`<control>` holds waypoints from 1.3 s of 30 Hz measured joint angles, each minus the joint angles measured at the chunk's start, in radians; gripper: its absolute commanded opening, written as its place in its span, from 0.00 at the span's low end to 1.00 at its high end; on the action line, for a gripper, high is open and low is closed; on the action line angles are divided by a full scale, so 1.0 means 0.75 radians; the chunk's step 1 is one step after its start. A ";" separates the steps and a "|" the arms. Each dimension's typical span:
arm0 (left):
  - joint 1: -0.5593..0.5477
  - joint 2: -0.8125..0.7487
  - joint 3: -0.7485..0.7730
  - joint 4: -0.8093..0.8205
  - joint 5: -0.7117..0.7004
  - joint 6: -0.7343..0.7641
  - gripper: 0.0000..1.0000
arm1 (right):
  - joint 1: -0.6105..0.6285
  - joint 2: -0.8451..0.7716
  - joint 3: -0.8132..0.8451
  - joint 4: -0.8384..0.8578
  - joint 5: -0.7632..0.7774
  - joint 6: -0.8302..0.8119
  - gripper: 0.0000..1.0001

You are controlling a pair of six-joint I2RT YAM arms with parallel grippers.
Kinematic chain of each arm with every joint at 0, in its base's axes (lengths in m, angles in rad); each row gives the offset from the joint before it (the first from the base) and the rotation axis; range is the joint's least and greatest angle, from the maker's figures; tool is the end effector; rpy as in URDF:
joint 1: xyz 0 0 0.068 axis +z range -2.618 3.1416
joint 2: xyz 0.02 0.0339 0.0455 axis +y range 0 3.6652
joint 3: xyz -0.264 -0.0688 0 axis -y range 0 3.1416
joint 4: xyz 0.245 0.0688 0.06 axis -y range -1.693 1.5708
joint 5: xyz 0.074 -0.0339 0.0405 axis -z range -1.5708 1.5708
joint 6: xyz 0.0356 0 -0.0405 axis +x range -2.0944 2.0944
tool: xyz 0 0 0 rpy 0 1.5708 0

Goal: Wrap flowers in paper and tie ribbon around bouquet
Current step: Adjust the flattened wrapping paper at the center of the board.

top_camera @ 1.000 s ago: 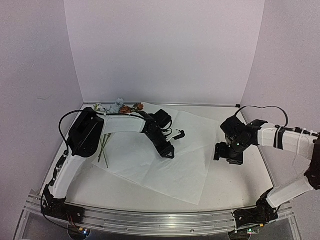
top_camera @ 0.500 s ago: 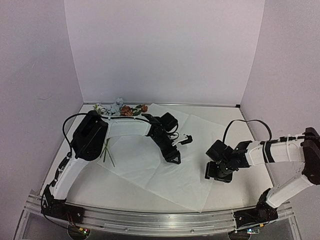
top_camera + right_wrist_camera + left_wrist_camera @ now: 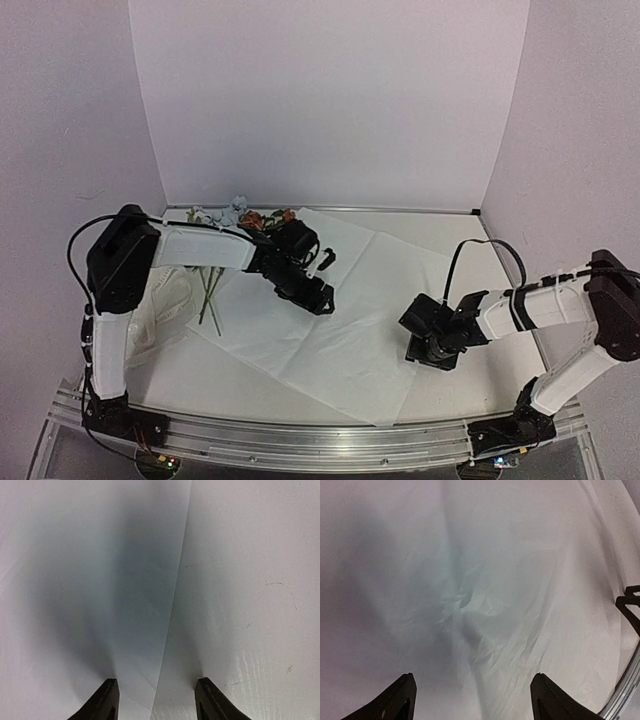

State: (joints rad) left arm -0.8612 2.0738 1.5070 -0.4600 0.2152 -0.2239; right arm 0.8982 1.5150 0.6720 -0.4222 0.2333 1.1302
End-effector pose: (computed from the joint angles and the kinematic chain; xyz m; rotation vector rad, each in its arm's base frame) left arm 0.2825 -0.3406 0.1708 0.9276 2.5509 -0.6417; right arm 0.1595 0.1871 0.1305 0.3713 2.7532 0.1912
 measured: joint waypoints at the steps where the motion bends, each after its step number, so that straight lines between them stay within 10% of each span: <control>1: 0.015 -0.057 -0.062 0.015 -0.032 -0.069 0.80 | 0.001 0.002 0.000 0.005 0.008 0.010 0.51; 13: 0.210 -0.343 -0.563 0.067 -0.232 -0.549 0.80 | 0.045 0.029 0.009 0.005 0.069 0.078 0.47; 39: 0.373 -0.084 -0.275 0.130 -0.214 -0.359 0.77 | 0.301 0.127 0.119 -0.015 0.051 0.276 0.36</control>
State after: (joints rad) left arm -0.5816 2.0111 1.3003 -0.3626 0.0544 -0.4928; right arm 1.1239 1.6100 0.7612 -0.4333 0.2716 1.3370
